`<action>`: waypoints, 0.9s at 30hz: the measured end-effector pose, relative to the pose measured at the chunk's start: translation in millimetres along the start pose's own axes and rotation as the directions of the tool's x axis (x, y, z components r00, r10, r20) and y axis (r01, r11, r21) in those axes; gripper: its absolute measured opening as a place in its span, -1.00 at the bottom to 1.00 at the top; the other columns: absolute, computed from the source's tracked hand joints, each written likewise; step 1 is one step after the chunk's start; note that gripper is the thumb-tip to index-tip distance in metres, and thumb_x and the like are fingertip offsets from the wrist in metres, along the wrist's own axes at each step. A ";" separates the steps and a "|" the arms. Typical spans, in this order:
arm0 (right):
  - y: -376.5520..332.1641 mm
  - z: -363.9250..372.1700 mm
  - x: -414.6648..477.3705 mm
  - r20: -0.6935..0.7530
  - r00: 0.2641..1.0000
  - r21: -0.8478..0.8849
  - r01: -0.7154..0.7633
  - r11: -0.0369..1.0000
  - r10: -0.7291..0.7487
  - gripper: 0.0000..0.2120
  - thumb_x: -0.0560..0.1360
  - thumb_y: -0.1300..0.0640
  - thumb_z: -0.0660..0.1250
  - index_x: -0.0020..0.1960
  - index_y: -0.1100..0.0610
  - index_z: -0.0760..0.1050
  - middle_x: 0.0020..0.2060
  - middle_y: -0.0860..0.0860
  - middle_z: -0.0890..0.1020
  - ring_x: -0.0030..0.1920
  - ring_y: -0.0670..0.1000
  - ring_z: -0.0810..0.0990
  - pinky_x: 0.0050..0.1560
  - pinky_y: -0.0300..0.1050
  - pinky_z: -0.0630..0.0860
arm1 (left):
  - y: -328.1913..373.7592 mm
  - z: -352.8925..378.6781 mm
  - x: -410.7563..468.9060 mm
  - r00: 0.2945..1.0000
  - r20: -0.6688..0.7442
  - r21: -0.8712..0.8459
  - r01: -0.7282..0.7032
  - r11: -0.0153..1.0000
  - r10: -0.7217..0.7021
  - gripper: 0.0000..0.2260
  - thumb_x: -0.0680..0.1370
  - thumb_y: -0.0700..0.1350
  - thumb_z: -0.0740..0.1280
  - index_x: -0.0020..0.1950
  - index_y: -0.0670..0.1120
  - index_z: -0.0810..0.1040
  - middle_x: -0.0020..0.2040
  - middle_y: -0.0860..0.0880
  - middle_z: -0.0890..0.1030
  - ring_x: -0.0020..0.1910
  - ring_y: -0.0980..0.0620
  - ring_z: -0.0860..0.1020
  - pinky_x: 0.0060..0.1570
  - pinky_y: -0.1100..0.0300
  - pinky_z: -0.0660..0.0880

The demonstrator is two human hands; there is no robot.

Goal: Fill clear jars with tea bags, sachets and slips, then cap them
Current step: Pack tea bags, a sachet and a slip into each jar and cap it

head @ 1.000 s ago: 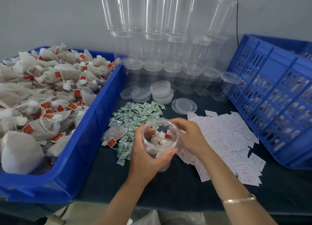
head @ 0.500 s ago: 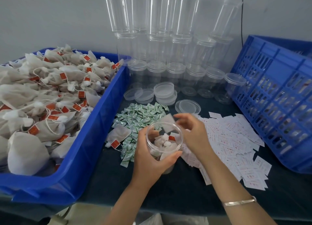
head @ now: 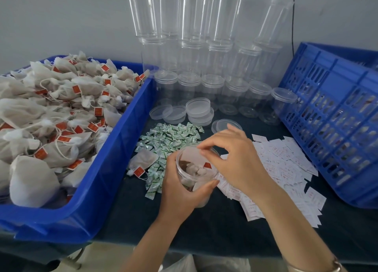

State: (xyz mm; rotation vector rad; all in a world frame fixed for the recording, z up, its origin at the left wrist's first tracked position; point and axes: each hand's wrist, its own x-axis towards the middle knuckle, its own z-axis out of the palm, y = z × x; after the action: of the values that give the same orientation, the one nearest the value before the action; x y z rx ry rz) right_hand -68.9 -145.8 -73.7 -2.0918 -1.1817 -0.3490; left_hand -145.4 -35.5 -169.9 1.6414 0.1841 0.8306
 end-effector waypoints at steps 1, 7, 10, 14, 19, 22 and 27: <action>1.2 0.1 0.2 -0.037 0.998 -0.072 0.050 0.996 -0.053 -0.93 0.45 0.25 0.52 -0.12 0.11 0.70 -0.23 -0.17 0.65 -0.08 -0.08 0.59 0.45 0.08 0.24 | -0.3 0.1 -0.3 1.000 -0.003 0.000 0.004 1.000 -0.004 -0.34 0.22 0.10 0.57 0.24 0.14 0.36 0.09 0.25 0.52 0.13 0.21 0.54 0.05 0.45 0.44; 7.3 -10.9 -4.1 0.260 0.964 0.012 -0.055 0.998 0.050 -0.89 0.57 0.08 0.40 0.03 -0.02 0.70 -0.20 -0.32 0.59 0.10 -0.24 0.52 0.52 -0.18 -0.12 | -1.1 -0.3 -0.6 1.000 -0.005 0.048 0.025 0.999 -0.024 -0.33 0.21 0.22 0.55 0.23 0.17 0.34 0.08 0.18 0.52 0.12 0.18 0.53 0.04 0.46 0.41; 6.5 -20.5 -3.8 0.195 0.975 0.189 -0.142 0.972 0.105 -0.86 0.61 0.06 0.34 0.06 0.00 0.68 -0.18 -0.24 0.70 0.00 -0.25 0.63 0.45 -0.24 0.15 | -0.5 -0.1 -0.3 0.999 -0.001 0.052 0.035 0.998 -0.035 -0.32 0.21 0.21 0.55 0.24 0.16 0.34 0.08 0.10 0.53 0.11 0.14 0.53 0.03 0.45 0.42; 5.1 -32.9 -2.3 0.148 0.973 0.165 -0.201 0.966 0.177 -0.71 0.52 -0.20 0.33 0.11 -0.07 0.63 -0.05 -0.27 0.65 0.00 -0.25 0.60 -0.02 -0.38 0.49 | 2.0 -0.2 -0.9 0.999 0.014 0.056 0.039 0.998 -0.040 -0.31 0.21 0.20 0.55 0.24 0.07 0.37 0.09 0.07 0.53 0.12 0.13 0.53 0.04 0.43 0.43; 7.2 -47.1 0.5 0.433 0.860 -0.128 -0.240 0.962 0.272 -0.10 0.20 -0.65 0.17 0.46 -0.28 0.25 0.15 -0.34 0.44 -0.05 -0.26 0.50 0.07 -0.16 0.50 | 27.9 20.1 -6.1 0.995 -0.039 -0.004 0.090 0.996 -0.090 -0.37 0.16 0.18 0.54 0.15 0.28 0.35 0.04 0.16 0.51 0.05 0.27 0.52 -0.10 0.53 0.42; 10.6 -67.6 2.1 0.488 0.823 -0.179 -0.233 0.956 0.292 -0.03 0.16 -0.66 0.21 0.49 -0.32 0.14 0.20 -0.36 0.46 0.00 -0.27 0.47 0.06 -0.21 0.43 | 51.5 48.5 -8.1 0.999 0.000 -0.055 0.042 0.998 -0.042 -0.39 0.19 0.11 0.54 0.17 0.27 0.38 0.03 0.30 0.47 0.08 0.25 0.52 -0.09 0.48 0.46; 14.3 -142.6 12.5 0.532 0.767 -0.243 -0.266 0.933 0.357 -0.08 0.09 -0.64 0.32 0.39 -0.39 0.22 0.13 -0.36 0.51 -0.01 -0.39 0.50 -0.10 -0.35 0.40 | 99.7 97.4 7.7 0.997 0.081 -0.038 0.018 0.999 -0.015 -0.33 0.17 0.16 0.55 0.19 0.18 0.33 0.06 0.27 0.43 0.10 0.10 0.53 -0.06 0.20 0.56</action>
State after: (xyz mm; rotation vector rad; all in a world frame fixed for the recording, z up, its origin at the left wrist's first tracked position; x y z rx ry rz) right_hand -35.7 -240.5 29.3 -2.5800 -1.1095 0.3939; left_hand -112.7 -135.0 -77.6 1.6315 0.1246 0.7497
